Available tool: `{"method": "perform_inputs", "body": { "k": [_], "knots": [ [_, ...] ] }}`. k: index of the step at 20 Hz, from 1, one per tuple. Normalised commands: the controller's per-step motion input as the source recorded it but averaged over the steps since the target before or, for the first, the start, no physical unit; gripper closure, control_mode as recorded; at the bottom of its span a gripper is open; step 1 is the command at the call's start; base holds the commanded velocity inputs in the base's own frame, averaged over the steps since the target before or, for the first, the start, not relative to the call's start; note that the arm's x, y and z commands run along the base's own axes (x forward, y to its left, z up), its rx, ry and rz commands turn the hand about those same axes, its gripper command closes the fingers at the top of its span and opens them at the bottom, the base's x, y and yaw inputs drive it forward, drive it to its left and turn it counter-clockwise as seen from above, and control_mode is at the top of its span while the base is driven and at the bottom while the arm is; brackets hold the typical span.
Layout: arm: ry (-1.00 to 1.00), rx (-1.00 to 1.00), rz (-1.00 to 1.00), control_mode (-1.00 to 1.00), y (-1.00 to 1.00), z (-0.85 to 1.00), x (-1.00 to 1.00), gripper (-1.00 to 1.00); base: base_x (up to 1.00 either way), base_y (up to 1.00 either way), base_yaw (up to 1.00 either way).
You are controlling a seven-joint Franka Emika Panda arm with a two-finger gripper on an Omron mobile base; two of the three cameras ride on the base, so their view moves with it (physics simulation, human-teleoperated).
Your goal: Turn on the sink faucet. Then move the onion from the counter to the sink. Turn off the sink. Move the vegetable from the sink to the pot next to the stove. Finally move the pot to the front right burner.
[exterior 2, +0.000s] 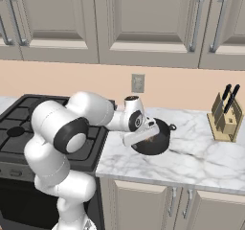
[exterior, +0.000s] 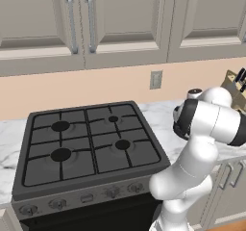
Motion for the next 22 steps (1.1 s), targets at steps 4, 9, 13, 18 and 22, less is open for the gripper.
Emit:
{"method": "perform_inputs", "body": {
  "k": [4,9,13,18,22],
  "knots": [
    [0.08,0.0,0.17,-1.0,0.03,-0.41,0.0,1.0,0.0,0.0,0.0],
    [0.0,0.01,0.04,-1.0,0.04,-0.24,-0.1,1.0,0.0,0.0,0.0],
    [-0.06,0.0,0.0,-1.0,0.04,0.0,-0.39,1.0,0.0,0.0,0.0],
    [-0.08,0.0,0.0,-1.0,0.2,0.19,-0.56,1.0,0.0,0.0,0.0],
    [-0.01,0.0,0.04,-1.0,0.5,0.27,-0.44,1.0,0.0,0.0,0.0]
  ]
}}
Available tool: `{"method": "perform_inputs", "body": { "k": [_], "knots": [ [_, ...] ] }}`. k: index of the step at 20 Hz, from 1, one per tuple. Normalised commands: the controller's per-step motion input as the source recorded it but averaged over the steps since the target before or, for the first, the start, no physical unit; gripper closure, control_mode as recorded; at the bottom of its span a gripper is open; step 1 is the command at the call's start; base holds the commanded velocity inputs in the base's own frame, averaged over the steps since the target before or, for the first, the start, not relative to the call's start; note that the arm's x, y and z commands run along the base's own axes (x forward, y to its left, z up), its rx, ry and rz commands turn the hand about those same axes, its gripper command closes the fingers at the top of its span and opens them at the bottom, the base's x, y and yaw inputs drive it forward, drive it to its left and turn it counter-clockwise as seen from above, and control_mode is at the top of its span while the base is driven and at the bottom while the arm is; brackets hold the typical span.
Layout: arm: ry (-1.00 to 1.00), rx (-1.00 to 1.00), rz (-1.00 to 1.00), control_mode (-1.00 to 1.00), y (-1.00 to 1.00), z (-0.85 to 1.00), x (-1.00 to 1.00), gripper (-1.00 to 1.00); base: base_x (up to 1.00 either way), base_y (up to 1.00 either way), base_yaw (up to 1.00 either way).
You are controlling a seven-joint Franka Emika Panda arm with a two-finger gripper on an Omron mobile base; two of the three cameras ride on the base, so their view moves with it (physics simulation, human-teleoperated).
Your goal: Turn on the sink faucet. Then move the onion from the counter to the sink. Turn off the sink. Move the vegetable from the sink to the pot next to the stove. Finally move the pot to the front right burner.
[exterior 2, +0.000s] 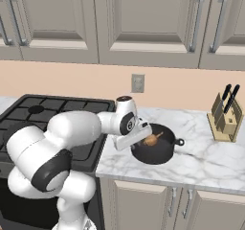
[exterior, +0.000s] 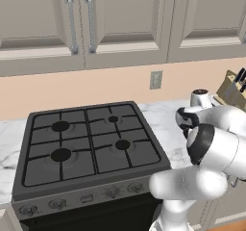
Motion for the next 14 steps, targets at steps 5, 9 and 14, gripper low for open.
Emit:
{"method": "perform_inputs", "body": {
  "k": [5,9,14],
  "knots": [
    [0.0,0.0,0.13,-1.0,0.72,0.2,-0.31,1.0,0.0,0.0,0.0],
    [0.0,0.0,0.2,-1.0,0.86,0.15,-0.2,1.0,0.0,0.0,0.0],
    [0.01,0.0,0.26,-1.0,0.88,0.13,-0.04,1.0,0.0,0.0,0.0]
  ]
}}
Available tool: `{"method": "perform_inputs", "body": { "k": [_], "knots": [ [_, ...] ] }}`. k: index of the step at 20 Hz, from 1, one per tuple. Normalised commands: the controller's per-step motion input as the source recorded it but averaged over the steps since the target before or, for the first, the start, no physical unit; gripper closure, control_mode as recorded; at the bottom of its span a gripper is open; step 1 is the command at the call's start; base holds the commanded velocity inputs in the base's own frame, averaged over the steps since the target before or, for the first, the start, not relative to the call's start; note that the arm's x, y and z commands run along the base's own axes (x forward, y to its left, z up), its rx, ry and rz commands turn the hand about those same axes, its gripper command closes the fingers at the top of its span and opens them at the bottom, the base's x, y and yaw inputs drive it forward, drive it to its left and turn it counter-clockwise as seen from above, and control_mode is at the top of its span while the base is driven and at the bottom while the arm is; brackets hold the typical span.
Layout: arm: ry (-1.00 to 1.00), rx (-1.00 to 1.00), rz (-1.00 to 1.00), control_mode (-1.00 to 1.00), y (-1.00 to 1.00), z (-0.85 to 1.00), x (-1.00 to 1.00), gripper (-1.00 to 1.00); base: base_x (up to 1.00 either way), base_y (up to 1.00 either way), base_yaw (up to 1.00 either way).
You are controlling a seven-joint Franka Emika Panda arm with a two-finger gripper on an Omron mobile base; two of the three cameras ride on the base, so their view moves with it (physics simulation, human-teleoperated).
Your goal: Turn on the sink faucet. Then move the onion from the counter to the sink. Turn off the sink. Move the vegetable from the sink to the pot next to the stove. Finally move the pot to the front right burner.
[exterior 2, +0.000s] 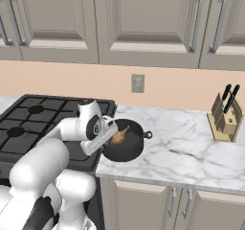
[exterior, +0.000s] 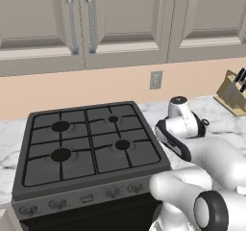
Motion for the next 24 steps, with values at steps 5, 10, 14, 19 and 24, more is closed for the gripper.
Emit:
{"method": "perform_inputs", "body": {
  "k": [5,10,14,19,24],
  "knots": [
    [0.04,0.0,0.31,-1.0,0.84,0.09,0.0,1.0,0.0,0.0,0.0],
    [0.07,0.0,0.34,-1.0,0.83,0.0,0.0,1.0,0.0,0.0,0.0],
    [0.06,0.0,0.35,-1.0,0.71,0.03,0.0,1.0,0.0,0.0,0.0],
    [0.1,0.0,0.33,-1.0,0.62,0.11,0.07,1.0,0.0,0.0,0.0],
    [0.19,0.0,0.29,-1.0,0.5,0.15,0.14,1.0,0.0,0.0,0.0]
  ]
}}
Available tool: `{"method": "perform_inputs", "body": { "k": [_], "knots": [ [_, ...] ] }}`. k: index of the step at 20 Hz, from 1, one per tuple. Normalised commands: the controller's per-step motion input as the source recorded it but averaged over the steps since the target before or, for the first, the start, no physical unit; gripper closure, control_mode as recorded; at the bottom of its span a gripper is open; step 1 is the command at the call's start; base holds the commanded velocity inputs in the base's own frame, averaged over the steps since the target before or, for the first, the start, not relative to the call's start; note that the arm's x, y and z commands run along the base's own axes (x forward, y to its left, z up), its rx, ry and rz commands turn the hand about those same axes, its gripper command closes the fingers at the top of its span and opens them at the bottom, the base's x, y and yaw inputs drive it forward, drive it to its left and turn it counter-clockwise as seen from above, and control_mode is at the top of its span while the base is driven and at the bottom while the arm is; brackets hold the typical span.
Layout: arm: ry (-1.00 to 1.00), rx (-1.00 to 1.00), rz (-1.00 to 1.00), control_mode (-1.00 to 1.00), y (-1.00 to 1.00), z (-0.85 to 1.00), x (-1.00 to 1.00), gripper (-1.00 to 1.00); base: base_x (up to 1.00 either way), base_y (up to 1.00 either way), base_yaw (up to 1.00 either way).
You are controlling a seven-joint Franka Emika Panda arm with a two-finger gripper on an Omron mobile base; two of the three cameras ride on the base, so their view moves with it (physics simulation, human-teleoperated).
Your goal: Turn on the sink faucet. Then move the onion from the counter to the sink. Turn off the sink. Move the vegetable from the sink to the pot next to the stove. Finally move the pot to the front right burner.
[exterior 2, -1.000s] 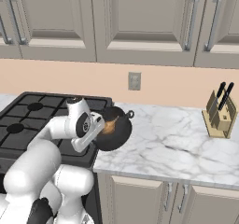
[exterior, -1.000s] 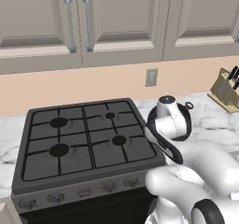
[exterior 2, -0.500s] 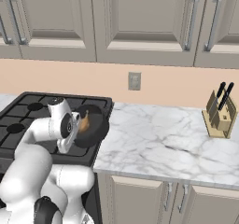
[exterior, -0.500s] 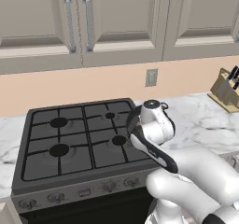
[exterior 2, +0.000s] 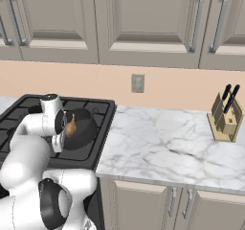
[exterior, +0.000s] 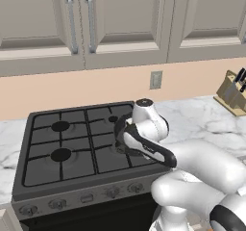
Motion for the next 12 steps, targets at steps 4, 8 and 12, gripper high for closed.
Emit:
{"method": "perform_inputs", "body": {
  "k": [4,8,12],
  "knots": [
    [0.14,0.0,0.25,-1.0,0.45,0.03,0.14,1.0,0.0,0.0,0.0],
    [0.1,-0.01,0.2,-1.0,0.42,-0.02,0.05,1.0,0.0,0.0,0.0],
    [0.0,0.0,0.0,-1.0,0.01,-0.11,-0.08,1.0,0.0,0.0,0.0]
  ]
}}
